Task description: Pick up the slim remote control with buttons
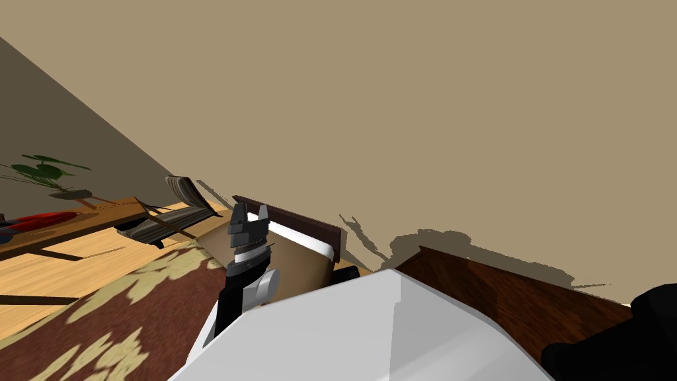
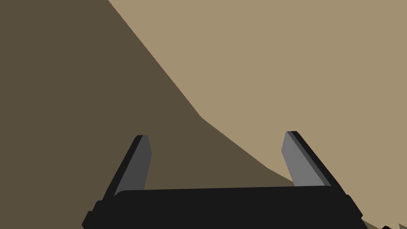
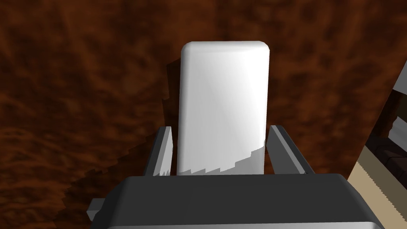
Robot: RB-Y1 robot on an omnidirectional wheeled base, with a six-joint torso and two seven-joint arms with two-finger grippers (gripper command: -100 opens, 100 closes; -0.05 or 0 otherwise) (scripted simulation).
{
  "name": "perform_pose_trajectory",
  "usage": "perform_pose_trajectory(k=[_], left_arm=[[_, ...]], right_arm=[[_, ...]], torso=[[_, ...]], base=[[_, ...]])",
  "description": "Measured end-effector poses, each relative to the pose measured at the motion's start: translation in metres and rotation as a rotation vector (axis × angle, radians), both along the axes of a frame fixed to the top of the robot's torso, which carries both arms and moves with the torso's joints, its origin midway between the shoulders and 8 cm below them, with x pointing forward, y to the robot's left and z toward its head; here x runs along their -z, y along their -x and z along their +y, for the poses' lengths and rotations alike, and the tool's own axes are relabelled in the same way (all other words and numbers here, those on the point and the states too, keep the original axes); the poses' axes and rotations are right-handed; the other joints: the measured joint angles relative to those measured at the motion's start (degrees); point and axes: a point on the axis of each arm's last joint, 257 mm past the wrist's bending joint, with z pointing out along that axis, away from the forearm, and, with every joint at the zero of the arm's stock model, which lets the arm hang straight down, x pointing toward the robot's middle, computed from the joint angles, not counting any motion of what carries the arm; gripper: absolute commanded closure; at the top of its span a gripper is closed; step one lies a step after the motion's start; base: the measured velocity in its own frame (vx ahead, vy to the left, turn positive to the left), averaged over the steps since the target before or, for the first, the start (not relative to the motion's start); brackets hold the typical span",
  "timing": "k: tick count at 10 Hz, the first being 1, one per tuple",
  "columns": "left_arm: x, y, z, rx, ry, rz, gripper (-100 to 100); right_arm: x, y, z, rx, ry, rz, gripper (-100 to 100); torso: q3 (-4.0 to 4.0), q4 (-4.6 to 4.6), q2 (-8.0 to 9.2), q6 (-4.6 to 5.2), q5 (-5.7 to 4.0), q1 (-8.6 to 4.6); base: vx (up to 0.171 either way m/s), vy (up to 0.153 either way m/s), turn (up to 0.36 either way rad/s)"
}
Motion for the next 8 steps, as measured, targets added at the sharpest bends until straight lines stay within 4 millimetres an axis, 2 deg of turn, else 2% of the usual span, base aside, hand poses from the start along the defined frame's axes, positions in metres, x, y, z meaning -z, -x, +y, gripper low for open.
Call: perform_pose_trajectory(k=[7,8], left_arm=[[0.000,0.000,0.000,0.000,0.000,0.000,0],[0.000,0.000,0.000,0.000,0.000,0.000,0]], right_arm=[[-0.034,-0.003,-0.003,-0.008,0.014,0.019,100],[-0.034,-0.003,-0.003,-0.009,0.015,0.020,0]], torso=[[-0.12,-0.07,-0.16,-0.01,0.08,0.14],[-0.09,-0.06,-0.12,-0.01,0.06,0.10]], base=[[0.021,0.015,-0.011],[0.000,0.000,0.000]])
